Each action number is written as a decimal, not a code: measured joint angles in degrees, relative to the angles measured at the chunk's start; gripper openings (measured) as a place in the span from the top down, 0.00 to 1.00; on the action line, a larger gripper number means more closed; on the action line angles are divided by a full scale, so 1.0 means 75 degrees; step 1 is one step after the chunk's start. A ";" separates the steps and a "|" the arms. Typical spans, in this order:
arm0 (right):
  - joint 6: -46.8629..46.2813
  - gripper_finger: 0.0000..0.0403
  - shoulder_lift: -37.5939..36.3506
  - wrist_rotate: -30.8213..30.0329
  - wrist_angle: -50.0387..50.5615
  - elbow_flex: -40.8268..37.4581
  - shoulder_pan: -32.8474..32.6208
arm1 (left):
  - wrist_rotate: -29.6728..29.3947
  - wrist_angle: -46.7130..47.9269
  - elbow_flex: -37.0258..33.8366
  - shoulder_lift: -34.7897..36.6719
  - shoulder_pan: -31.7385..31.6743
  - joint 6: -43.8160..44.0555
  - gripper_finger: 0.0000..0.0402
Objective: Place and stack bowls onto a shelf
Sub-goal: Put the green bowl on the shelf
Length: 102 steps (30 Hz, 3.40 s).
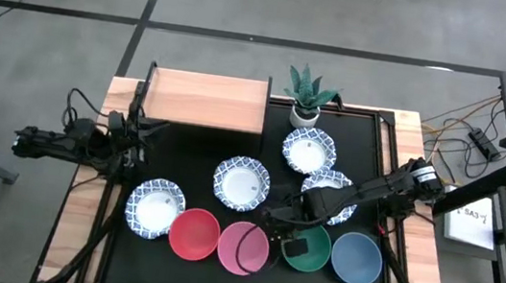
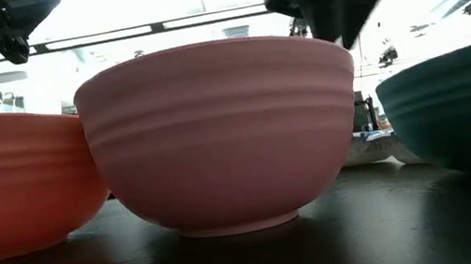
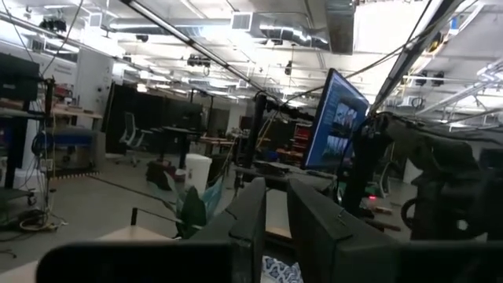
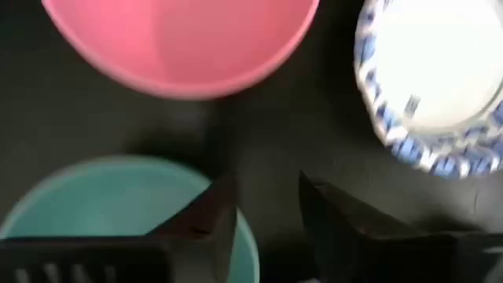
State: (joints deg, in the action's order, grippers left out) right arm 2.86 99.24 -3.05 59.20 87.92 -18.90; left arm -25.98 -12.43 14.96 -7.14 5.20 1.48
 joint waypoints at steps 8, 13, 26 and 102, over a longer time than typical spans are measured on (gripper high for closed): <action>-0.0031 0.53 0.0026 -0.0003 0.0414 -0.0404 -0.0085 | 0.0000 0.0009 0.0000 -0.0003 -0.0002 0.0072 0.91; -0.0029 0.53 0.0036 -0.0004 0.0347 -0.0780 -0.0082 | 0.0000 0.0009 -0.0003 -0.0003 -0.0007 0.0072 0.91; -0.0102 0.91 0.0050 0.0068 -0.0170 -0.1464 -0.0057 | 0.0000 0.0017 -0.0009 -0.0009 -0.0007 0.0072 0.91; -0.5758 0.98 0.1786 0.0621 -0.0621 0.4619 0.6446 | -0.0004 -0.0204 0.0003 0.0745 -0.0006 -0.0189 0.91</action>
State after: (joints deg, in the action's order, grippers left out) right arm -40.32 112.64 1.61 54.54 122.56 29.45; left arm -26.01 -13.96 14.98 -1.55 5.16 0.06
